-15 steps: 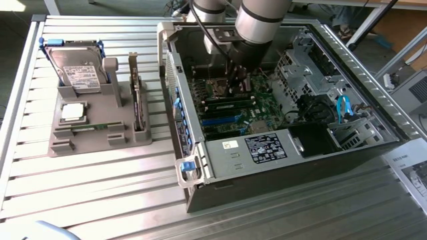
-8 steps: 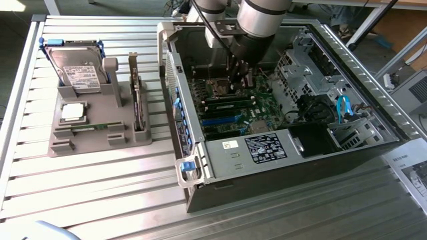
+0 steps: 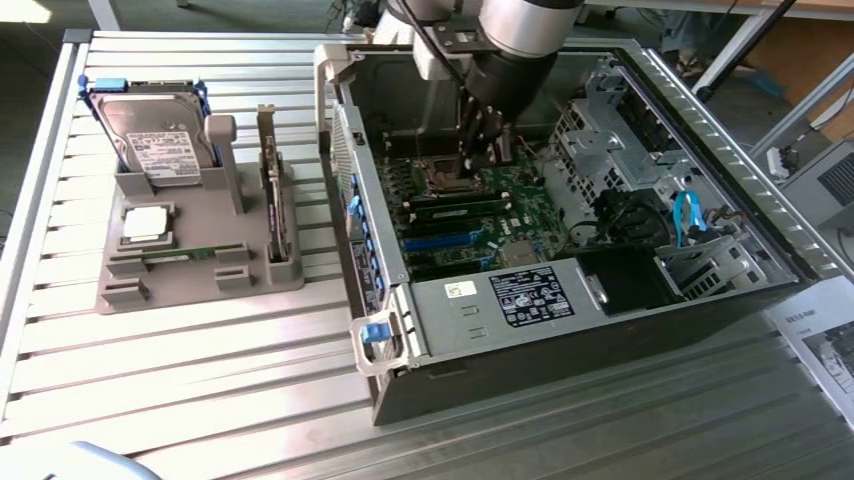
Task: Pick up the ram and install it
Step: 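Press down the ram until it locks into place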
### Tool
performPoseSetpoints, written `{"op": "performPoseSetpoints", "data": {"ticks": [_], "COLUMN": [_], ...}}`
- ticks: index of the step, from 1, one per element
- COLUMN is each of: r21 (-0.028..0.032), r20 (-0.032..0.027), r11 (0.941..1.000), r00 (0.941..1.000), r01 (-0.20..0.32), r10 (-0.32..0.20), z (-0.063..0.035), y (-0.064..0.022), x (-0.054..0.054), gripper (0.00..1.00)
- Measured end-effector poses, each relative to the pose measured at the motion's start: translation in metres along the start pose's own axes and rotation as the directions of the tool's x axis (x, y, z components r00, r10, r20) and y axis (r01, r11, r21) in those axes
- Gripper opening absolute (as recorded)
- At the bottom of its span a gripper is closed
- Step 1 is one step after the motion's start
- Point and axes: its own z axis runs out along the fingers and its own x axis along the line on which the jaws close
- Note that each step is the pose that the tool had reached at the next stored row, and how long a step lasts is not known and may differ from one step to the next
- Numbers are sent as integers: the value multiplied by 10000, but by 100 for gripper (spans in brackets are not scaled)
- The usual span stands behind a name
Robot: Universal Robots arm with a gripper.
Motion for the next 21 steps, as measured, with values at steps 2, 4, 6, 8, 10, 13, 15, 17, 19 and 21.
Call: {"op": "performPoseSetpoints", "data": {"ticks": [2, 4, 6, 8, 10, 13, 15, 17, 19, 21], "r21": [0, 1, 0, 0, 0, 0, 1, 0, 0, 1], "r20": [0, 1, 0, 1, 0, 0, 1, 0, 0, 1], "r11": [10000, 10000, 10000, 10000, 10000, 10000, 10000, 10000, 10000, 10000], "r00": [10000, 10000, 10000, 10000, 10000, 10000, 10000, 10000, 10000, 10000], "r01": [0, 0, -1, -1, -1, -1, -1, 0, -1, 0], "r10": [0, 0, 1, 1, 1, 1, 1, 0, 1, 0], "z": [-44, -89, -131, -174, -215, -271, -306, -342, -373, -402], "y": [0, 0, 0, 0, 0, 0, 0, 0, 0, 0], "x": [-1, -2, -3, -4, -4, -6, -6, -7, -7, -8], "gripper": [10, 10, 10, 10, 10, 10, 10, 10, 10, 10]}}
